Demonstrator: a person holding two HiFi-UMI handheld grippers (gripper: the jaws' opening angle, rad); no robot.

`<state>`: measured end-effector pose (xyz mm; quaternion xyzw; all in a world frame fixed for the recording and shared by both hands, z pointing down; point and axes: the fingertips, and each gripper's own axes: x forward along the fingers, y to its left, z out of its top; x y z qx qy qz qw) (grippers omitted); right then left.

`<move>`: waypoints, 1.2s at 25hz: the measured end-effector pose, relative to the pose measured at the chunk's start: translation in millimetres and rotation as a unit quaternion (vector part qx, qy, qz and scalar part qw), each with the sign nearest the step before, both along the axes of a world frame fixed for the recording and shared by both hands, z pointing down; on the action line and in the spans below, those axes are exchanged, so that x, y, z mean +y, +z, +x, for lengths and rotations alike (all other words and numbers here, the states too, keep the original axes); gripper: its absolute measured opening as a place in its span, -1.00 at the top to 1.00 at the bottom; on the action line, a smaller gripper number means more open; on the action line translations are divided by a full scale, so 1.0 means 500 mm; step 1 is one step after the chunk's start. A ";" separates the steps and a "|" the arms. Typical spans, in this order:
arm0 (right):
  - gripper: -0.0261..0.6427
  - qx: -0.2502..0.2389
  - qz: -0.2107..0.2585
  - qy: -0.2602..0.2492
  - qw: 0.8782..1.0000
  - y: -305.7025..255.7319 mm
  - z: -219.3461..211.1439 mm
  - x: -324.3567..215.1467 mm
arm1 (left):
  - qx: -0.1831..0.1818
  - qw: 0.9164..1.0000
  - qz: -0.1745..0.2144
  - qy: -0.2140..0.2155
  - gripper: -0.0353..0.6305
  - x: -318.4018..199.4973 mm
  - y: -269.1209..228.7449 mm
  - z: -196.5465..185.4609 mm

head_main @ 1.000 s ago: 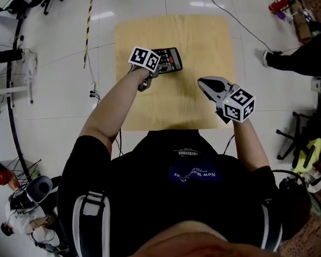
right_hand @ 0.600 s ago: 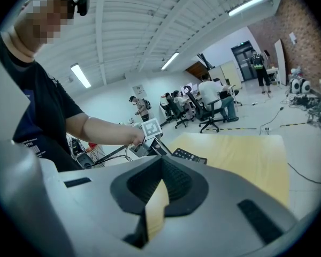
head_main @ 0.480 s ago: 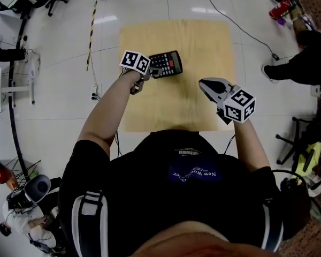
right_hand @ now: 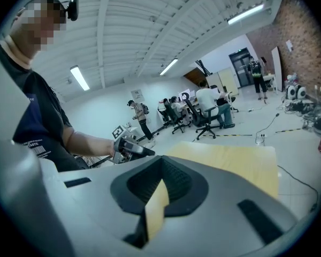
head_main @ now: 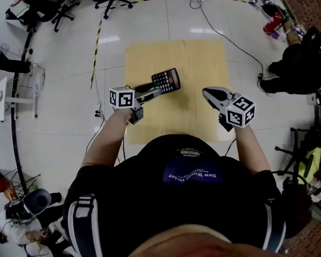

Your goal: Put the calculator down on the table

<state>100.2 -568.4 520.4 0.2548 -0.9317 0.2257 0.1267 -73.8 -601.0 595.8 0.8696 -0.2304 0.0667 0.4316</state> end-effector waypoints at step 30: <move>0.96 -0.045 0.068 0.036 0.996 -0.156 0.043 0.013 | 0.118 0.956 0.254 -0.084 0.88 0.200 -0.374 -0.020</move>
